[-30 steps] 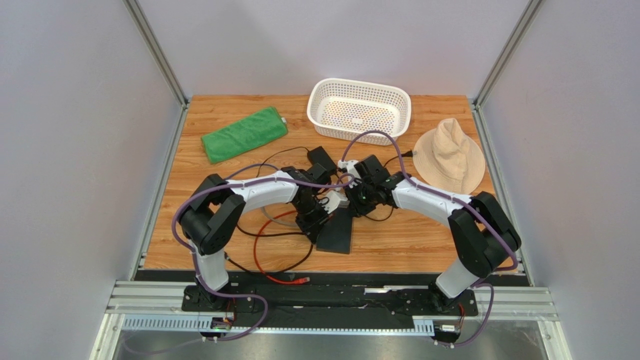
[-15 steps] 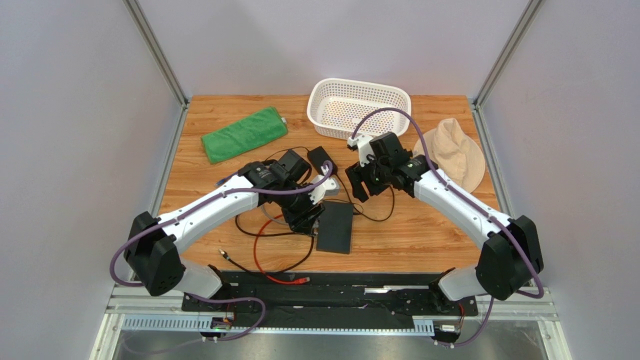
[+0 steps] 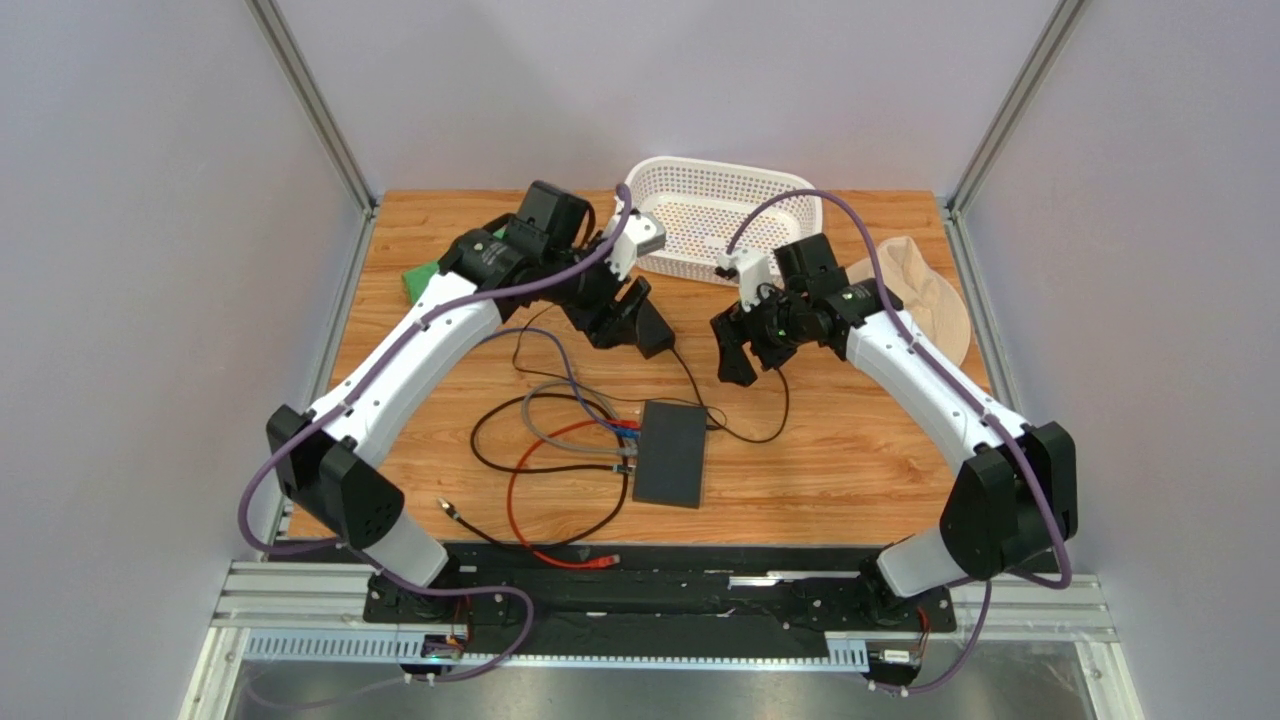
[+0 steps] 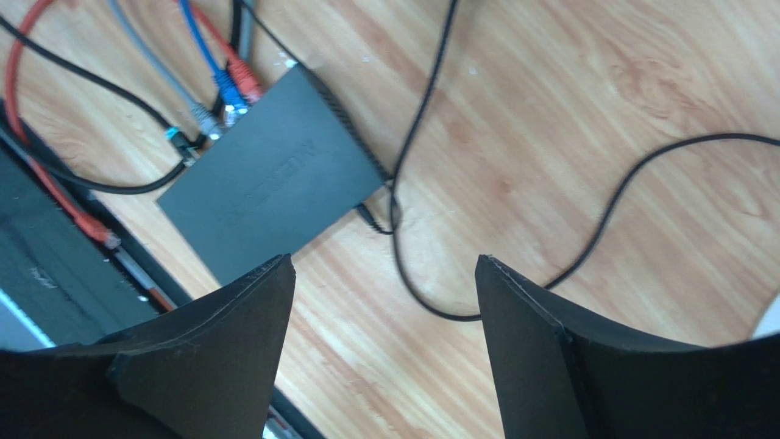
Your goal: Pull the plug from the switch port
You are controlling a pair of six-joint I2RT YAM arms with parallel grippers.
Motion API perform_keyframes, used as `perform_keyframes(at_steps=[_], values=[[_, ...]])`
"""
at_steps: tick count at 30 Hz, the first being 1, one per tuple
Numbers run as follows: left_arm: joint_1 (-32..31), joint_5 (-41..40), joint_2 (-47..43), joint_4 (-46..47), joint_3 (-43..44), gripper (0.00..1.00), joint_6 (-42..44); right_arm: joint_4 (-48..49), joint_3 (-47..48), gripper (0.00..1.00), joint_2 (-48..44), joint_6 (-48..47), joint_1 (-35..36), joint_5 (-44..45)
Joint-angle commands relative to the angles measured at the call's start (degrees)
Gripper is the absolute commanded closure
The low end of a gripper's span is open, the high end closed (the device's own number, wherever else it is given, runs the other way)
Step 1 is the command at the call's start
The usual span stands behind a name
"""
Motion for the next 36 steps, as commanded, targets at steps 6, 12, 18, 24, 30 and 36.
perform_keyframes(at_steps=[6, 12, 18, 24, 30, 36], values=[[4.16, 12.40, 8.13, -7.85, -1.42, 0.40, 7.44, -6.53, 3.76, 0.32, 3.75, -23.80, -0.78, -8.93], [4.16, 18.73, 15.85, -0.21, -10.30, 0.43, 1.39, -0.91, -3.45, 0.39, 1.21, -22.76, 0.01, -7.62], [3.81, 20.50, 24.73, 5.86, -9.26, 0.46, -8.01, 15.77, -23.61, 0.42, -15.92, -33.45, 6.50, -0.07], [3.20, 27.00, 28.07, 9.99, -7.93, 0.63, -12.86, 12.73, -24.03, 0.47, -15.34, -31.47, 15.30, 5.39], [2.58, 26.14, 31.41, 10.44, -8.37, 0.75, -12.60, 20.96, -28.41, 0.46, -12.69, -26.74, 15.48, 8.90], [2.49, 17.27, 36.78, 3.75, -4.05, 0.73, -8.29, 25.55, -27.37, 0.43, -8.82, -16.53, 15.22, 6.01]])
